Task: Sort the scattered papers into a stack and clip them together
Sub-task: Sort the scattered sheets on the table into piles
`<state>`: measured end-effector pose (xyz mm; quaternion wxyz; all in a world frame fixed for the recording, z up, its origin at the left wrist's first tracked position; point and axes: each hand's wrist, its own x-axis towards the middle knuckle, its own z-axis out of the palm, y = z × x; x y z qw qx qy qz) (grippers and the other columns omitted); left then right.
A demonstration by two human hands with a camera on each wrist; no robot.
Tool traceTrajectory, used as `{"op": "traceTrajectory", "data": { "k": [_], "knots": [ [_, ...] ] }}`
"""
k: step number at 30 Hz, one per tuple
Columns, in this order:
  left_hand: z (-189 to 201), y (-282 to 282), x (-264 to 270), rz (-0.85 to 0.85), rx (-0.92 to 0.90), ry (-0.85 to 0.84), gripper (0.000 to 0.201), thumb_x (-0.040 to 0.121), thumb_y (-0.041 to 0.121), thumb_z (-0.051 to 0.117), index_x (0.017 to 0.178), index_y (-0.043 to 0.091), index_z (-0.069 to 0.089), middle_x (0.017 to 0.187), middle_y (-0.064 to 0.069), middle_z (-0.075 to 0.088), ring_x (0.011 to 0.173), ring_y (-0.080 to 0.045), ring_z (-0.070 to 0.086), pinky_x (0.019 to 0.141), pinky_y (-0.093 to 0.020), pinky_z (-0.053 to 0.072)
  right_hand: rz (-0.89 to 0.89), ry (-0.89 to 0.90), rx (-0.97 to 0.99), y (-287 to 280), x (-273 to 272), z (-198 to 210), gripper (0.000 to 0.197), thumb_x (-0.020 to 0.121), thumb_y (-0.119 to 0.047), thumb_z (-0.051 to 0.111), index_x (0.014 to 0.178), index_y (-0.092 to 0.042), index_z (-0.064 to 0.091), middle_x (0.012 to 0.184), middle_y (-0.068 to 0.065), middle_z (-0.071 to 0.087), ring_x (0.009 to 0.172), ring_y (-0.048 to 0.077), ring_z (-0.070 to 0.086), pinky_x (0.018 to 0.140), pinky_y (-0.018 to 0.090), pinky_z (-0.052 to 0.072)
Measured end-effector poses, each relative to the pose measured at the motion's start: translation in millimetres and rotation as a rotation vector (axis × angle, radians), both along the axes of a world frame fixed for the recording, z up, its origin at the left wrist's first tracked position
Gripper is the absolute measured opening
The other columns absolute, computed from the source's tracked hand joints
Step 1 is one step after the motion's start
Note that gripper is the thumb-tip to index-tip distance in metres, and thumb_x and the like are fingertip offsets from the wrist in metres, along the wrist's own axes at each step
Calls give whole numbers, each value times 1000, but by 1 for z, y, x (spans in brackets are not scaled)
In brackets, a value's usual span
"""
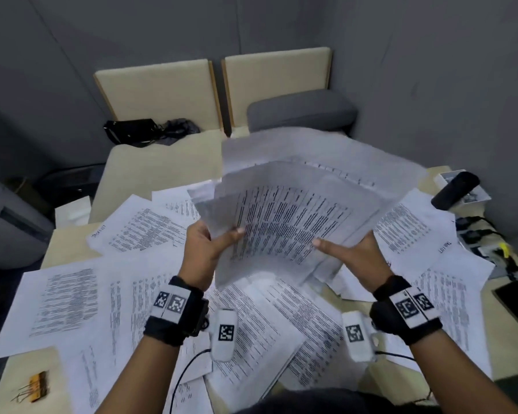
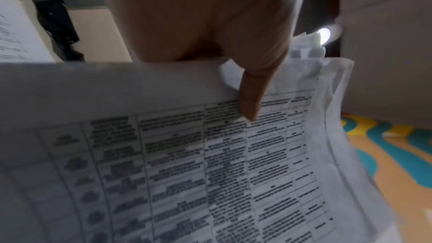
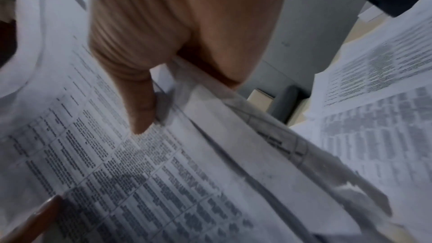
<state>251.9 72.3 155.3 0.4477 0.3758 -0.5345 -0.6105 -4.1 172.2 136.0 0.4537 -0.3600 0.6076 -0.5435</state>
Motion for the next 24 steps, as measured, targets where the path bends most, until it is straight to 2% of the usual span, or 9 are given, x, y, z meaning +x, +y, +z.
{"op": "traceTrajectory", "data": {
  "k": [2, 5, 7, 9, 11, 15, 19, 21, 24],
  "knots": [
    [-17, 10, 3, 14, 60, -9, 34, 73, -12, 70, 99, 9, 66, 88, 1, 75, 87, -16, 71, 75, -30, 59, -13, 35, 56, 1, 10, -16, 36, 69, -17, 86, 100, -17, 68, 98, 2, 76, 99, 20, 71, 88, 42, 54],
    [-57, 18, 7, 18, 111, -161, 36, 63, 10, 82, 96, 18, 72, 89, 0, 75, 88, -22, 70, 71, -31, 58, -46, 37, 146, 3, 23, -44, 38, 66, -14, 87, 100, -13, 69, 94, 5, 75, 95, 26, 71, 83, 44, 58],
    [-68, 21, 5, 41, 130, -239, 32, 69, 7, 81, 100, 12, 74, 94, -6, 75, 90, -29, 69, 73, -28, 57, -112, 36, 164, 1, 29, -53, 38, 66, -11, 87, 98, -17, 68, 96, 6, 73, 95, 24, 70, 75, 36, 59],
    [-63, 21, 2, 39, 71, -236, 28, 77, -1, 75, 101, 12, 75, 96, -3, 75, 87, -18, 70, 76, -26, 56, -193, 53, 140, -2, 30, -50, 28, 70, -5, 83, 90, -18, 67, 89, 5, 72, 86, 20, 70, 64, 25, 55],
    [-49, 19, -2, 23, 47, -194, 26, 79, -8, 71, 98, 8, 73, 86, 7, 75, 78, -7, 69, 70, -20, 55, -224, 60, 62, -6, 30, -40, 25, 71, -3, 84, 87, -13, 67, 83, 4, 72, 75, 17, 69, 58, 20, 53],
    [-35, 6, -8, 49, 32, -65, 22, 76, -9, 72, 96, -1, 69, 85, -1, 70, 75, -6, 65, 67, -19, 53, -195, -40, -67, -17, 28, -21, 33, 71, 1, 82, 96, -17, 69, 90, 0, 75, 81, 10, 72, 67, 20, 56],
    [-45, 1, -13, 60, 162, -17, 35, 66, 7, 80, 99, 9, 69, 89, 0, 72, 88, -19, 65, 77, -30, 55, -93, -92, 13, -22, 31, -28, 30, 74, 2, 78, 97, -15, 69, 91, 1, 76, 91, 16, 73, 78, 29, 60],
    [-53, 0, -16, 46, 205, -54, 31, 76, 1, 75, 101, 16, 69, 91, 2, 75, 95, -25, 66, 83, -38, 56, -61, -37, 81, -22, 35, -34, 24, 77, 1, 76, 89, -17, 67, 87, 2, 75, 93, 22, 72, 75, 31, 60],
    [-47, -1, -19, 22, 127, -118, 32, 82, -2, 69, 106, 19, 63, 92, 2, 70, 90, -16, 65, 74, -25, 58, -50, -54, 76, -21, 38, -28, 26, 79, 2, 74, 86, -21, 62, 85, -3, 70, 87, 15, 71, 65, 21, 58]
  ]
}}
